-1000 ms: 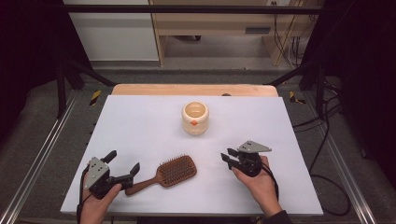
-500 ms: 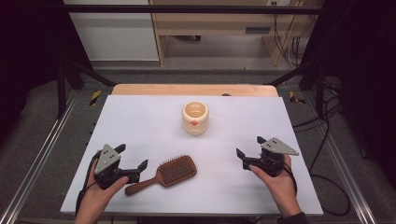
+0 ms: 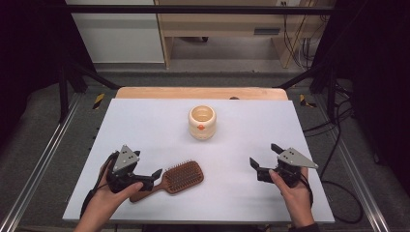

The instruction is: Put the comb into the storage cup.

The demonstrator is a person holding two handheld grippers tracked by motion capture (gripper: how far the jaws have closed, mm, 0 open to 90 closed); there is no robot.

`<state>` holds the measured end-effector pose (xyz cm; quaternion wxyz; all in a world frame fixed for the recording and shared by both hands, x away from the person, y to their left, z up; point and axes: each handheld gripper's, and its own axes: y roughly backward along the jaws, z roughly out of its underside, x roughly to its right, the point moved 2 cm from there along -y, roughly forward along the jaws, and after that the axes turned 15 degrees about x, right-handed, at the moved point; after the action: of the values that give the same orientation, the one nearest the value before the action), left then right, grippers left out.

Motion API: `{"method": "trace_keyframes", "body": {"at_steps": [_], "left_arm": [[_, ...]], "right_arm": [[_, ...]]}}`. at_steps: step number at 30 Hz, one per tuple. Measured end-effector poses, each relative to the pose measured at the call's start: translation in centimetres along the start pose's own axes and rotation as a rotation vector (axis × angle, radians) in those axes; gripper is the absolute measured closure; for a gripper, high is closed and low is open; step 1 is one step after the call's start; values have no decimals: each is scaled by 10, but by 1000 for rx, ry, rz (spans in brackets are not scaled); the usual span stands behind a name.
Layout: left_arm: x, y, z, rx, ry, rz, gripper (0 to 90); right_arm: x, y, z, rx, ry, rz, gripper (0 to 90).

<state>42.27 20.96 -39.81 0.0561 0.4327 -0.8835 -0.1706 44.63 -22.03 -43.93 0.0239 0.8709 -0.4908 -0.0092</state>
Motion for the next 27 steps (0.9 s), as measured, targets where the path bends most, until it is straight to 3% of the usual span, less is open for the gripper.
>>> {"method": "trace_keyframes", "body": {"at_steps": [6, 16, 27], "left_arm": [[1, -1, 3, -63, -6, 21, 65], [0, -4, 16, -155, -51, 44, 67], [6, -12, 24, -213, -77, 86, 67]], "right_arm": [[2, 1, 3, -4, 4, 9, 86], [-3, -7, 12, -33, 4, -8, 90], [-1, -6, 14, -42, 1, -3, 87]]}}
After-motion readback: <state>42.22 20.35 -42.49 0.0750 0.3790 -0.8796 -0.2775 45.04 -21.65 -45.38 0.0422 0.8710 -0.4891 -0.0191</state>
